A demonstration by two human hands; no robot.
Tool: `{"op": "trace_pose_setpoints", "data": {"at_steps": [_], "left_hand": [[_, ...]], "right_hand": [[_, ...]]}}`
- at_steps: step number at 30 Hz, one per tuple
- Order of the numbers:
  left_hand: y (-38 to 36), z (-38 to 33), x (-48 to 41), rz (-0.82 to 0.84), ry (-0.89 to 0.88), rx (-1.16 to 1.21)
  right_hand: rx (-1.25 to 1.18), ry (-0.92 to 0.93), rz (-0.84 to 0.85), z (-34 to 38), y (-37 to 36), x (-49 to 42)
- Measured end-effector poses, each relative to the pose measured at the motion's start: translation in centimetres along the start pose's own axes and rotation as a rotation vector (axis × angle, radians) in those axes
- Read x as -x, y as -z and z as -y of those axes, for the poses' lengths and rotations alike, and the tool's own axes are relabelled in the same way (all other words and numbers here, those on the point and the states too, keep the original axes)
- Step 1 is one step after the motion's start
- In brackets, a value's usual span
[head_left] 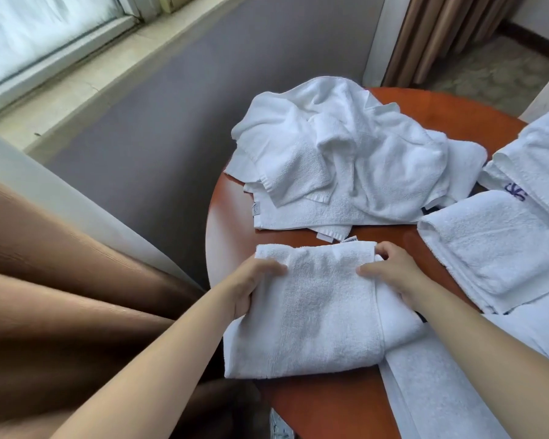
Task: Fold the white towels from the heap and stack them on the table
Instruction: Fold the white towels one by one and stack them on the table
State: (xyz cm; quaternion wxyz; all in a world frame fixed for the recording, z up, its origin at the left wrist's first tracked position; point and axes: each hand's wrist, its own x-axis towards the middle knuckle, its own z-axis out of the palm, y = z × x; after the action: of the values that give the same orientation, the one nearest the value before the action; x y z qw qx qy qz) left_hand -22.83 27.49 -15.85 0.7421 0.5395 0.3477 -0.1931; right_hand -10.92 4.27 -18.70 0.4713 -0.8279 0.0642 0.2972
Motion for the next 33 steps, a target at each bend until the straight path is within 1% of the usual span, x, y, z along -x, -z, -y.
{"op": "trace_pose_setpoints", "data": {"at_steps": [2, 5, 7, 9, 12, 14, 16, 20, 23, 26, 29, 33], "left_hand": [[-0.1, 0.3, 0.3, 0.0, -0.035, 0.014], [-0.2, 1.0, 0.8, -0.005, -0.162, 0.077], [-0.3, 1.4, 1.6, 0.0, -0.206, 0.108], [-0.4, 1.7, 2.7, 0.012, -0.223, 0.103], [-0.6, 2.0, 4.8, 0.037, -0.223, 0.104], [-0.2, 2.5, 6.3, 0.034, -0.244, 0.107], [0.4, 3.4, 7.8, 0.045, -0.31, 0.067], [1.2, 5.9, 11.1, 0.078, -0.476, -0.096], [1.4, 8.1, 13.2, 0.027, -0.59, -0.162], [1.8, 10.1, 14.5, -0.086, -0.64, -0.173], [2.2, 12.0, 15.3, -0.141, -0.596, -0.253], [1.9, 14.3, 15.1, -0.251, -0.477, -0.343]], "right_hand": [[-0.05, -0.006, 0.032, 0.1, 0.0, 0.1], [-0.172, 0.062, 0.03, 0.7, 0.0, 1.0], [-0.262, 0.091, 0.043, 1.0, 0.3, 1.6], [-0.347, 0.09, 0.173, 1.5, 0.8, 2.5], [-0.341, 0.062, 0.388, 2.1, 1.6, 4.1], [-0.345, 0.086, 0.472, 2.2, 1.8, 5.2], [-0.367, 0.127, 0.545, 2.2, 1.8, 6.6], [-0.316, 0.275, 0.642, 1.5, 1.9, 9.9], [-0.24, 0.335, 0.653, 0.6, 1.6, 12.0], [-0.054, 0.377, 0.621, -0.3, 0.9, 13.1], [0.052, 0.37, 0.608, -1.3, 0.4, 13.9], [0.058, 0.318, 0.488, -3.2, -0.9, 14.1]]}}
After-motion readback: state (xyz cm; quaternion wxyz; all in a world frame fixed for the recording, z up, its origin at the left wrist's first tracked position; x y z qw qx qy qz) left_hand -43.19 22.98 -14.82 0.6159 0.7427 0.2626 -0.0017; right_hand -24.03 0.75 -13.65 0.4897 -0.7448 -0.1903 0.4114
